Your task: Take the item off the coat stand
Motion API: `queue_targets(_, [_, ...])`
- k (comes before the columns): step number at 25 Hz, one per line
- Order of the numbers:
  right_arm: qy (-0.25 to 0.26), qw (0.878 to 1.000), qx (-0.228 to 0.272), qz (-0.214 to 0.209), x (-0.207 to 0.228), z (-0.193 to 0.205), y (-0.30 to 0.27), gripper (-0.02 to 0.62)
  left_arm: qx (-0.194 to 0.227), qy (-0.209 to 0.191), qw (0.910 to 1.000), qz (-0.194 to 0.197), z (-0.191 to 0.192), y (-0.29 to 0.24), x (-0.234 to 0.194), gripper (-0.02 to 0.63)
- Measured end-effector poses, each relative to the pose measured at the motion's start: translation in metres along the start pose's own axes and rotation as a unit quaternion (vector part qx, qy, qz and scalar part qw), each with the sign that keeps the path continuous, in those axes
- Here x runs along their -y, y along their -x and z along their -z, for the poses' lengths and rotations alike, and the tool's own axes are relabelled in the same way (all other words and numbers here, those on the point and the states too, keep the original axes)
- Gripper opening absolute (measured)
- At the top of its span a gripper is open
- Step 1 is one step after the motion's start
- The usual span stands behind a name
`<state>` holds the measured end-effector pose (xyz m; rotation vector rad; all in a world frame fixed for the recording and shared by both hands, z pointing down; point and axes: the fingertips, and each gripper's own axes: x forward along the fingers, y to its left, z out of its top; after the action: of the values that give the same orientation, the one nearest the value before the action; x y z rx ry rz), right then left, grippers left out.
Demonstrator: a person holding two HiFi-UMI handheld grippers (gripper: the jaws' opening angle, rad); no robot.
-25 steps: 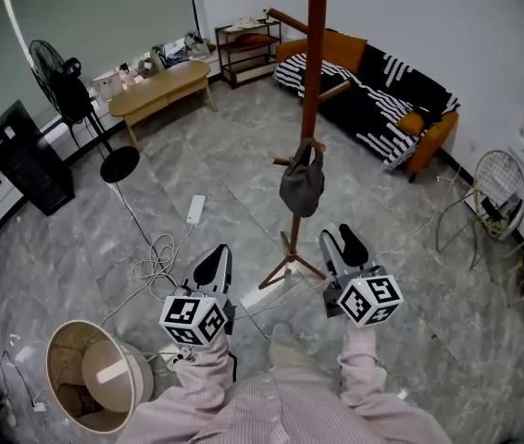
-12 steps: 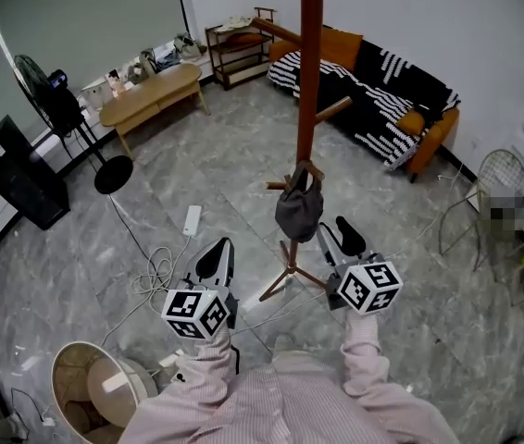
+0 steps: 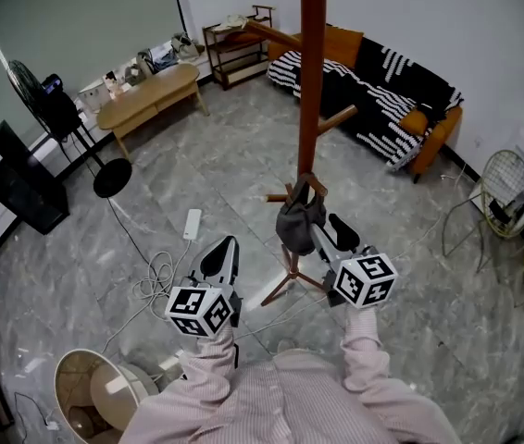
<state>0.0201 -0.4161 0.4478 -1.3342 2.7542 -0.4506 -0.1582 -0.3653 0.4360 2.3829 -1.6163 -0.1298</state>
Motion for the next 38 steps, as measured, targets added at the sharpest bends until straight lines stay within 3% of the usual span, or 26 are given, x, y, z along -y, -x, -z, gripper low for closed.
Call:
queue_targets(18, [0.015, 0.996, -0.09, 0.005, 0.002, 0.033, -0.042, 0.181, -0.031, 0.008, 0.9989, 0.035, 0.002, -0.043, -0.02, 0.002])
queue_targets(25, [0.034, 0.995, -0.089, -0.001, -0.004, 0.033, -0.045, 0.048, -0.039, 0.008, 0.9986, 0.036, 0.003, -0.042, -0.028, 0.002])
queue_targets(38, [0.043, 0.996, -0.074, 0.003, -0.012, 0.023, -0.042, 0.023, -0.035, 0.005, 0.9979, 0.054, -0.001, -0.041, -0.028, 0.002])
